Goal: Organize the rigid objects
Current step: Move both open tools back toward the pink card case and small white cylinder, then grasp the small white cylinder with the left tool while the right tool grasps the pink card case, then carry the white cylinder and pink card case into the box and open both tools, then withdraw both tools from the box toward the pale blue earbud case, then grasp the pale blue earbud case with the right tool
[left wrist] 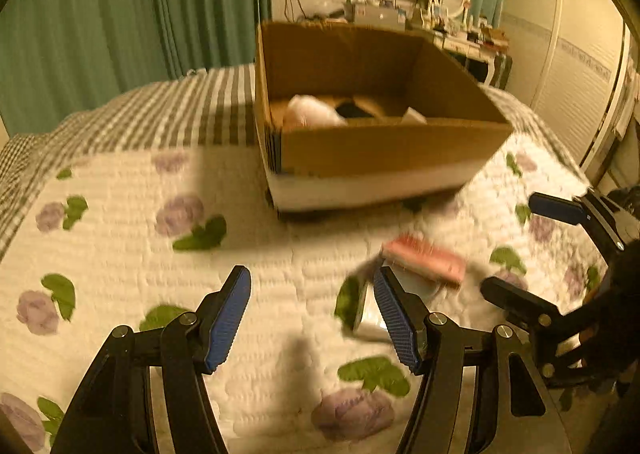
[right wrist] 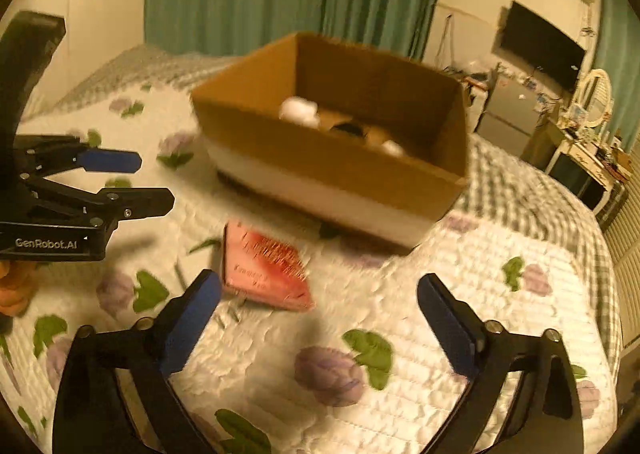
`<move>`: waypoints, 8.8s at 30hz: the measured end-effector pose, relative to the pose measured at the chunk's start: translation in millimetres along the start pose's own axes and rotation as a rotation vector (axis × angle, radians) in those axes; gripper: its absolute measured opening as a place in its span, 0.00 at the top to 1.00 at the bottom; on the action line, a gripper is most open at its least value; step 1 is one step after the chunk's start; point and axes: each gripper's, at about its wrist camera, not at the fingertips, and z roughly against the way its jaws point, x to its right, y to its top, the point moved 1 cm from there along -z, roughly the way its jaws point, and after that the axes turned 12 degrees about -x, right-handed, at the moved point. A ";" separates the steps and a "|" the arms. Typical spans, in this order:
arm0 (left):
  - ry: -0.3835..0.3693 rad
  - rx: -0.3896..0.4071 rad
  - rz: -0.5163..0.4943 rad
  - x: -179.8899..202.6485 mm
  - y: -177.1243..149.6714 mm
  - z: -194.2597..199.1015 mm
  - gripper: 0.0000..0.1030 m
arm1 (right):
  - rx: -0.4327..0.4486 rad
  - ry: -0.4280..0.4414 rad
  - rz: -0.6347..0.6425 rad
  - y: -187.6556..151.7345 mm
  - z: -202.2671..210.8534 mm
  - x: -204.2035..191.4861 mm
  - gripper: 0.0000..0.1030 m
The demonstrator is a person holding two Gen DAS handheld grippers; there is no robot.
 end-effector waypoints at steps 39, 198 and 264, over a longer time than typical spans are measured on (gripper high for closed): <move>-0.152 -0.231 -0.131 61.6 1.0 -68.7 0.45 | 0.017 0.115 -0.058 11.4 -29.6 22.8 0.86; 0.046 0.579 0.090 3.1 52.1 268.8 0.38 | 0.628 -0.157 -0.177 65.5 283.3 8.2 0.00; 0.004 -0.118 0.041 -17.0 -5.2 -43.2 0.69 | -0.192 0.055 0.003 18.1 -87.0 -43.9 0.42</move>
